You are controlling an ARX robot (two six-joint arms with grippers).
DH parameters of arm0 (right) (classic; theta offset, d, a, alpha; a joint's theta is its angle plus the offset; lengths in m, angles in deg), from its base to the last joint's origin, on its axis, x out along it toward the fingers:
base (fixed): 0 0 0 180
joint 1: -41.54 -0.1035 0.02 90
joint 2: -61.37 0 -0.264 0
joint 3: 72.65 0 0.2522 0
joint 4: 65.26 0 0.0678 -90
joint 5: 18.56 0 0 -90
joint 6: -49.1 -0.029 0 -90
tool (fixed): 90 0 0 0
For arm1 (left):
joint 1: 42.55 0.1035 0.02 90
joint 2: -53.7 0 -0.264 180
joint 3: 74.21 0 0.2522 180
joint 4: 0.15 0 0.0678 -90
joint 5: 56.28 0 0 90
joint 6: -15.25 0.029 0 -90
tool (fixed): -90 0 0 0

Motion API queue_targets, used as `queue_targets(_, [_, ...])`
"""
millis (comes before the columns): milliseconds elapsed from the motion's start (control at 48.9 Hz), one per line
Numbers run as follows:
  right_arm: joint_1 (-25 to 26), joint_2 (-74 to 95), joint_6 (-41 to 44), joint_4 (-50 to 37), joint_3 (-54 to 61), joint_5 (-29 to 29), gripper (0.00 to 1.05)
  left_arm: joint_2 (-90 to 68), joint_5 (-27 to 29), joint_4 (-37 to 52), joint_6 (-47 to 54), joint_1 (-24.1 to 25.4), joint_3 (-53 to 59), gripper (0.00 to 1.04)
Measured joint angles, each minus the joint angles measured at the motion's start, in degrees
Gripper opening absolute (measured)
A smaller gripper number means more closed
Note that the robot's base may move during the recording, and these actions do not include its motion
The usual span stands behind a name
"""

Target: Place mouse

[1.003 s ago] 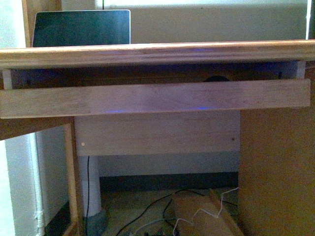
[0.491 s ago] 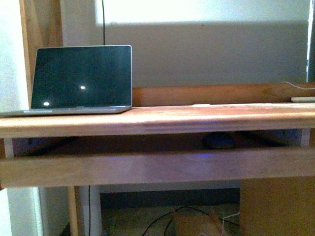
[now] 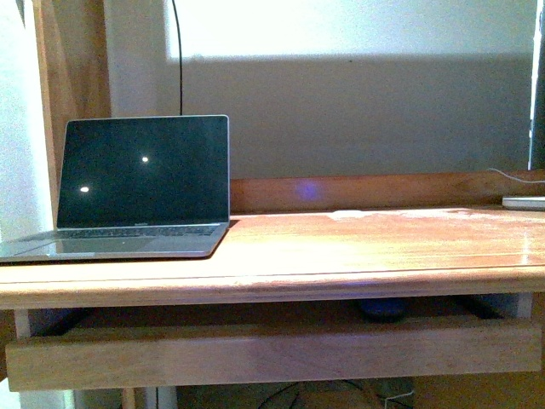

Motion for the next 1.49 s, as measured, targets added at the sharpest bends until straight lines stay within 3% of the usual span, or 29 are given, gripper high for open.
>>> queue_targets(102, [0.0,0.0,0.0,0.0,0.0,0.0,0.97,-8.1,-3.2,4.3,0.6,-0.4,-0.8,0.97])
queue_targets(307, [0.0,0.0,0.0,0.0,0.0,0.0,0.97,-31.7,-14.3,18.4,12.5,5.3,-8.5,0.97])
queue_targets(614, [0.0,0.0,0.0,0.0,0.0,0.0,0.97,-68.8,-19.5,50.1,54.1,10.0,-24.7,0.97])
queue_targets(942, [0.0,0.0,0.0,0.0,0.0,0.0,0.97,-81.0,-24.2,57.5,74.8,5.0,-29.2,0.97])
queue_targets(1126, [0.0,0.0,0.0,0.0,0.0,0.0,0.97,-84.5,-23.6,61.8,77.4,1.4,-29.2,0.97])
queue_targets(1494, [0.0,0.0,0.0,0.0,0.0,0.0,0.97,-91.8,-25.4,65.1,79.3,1.4,-32.0,0.97])
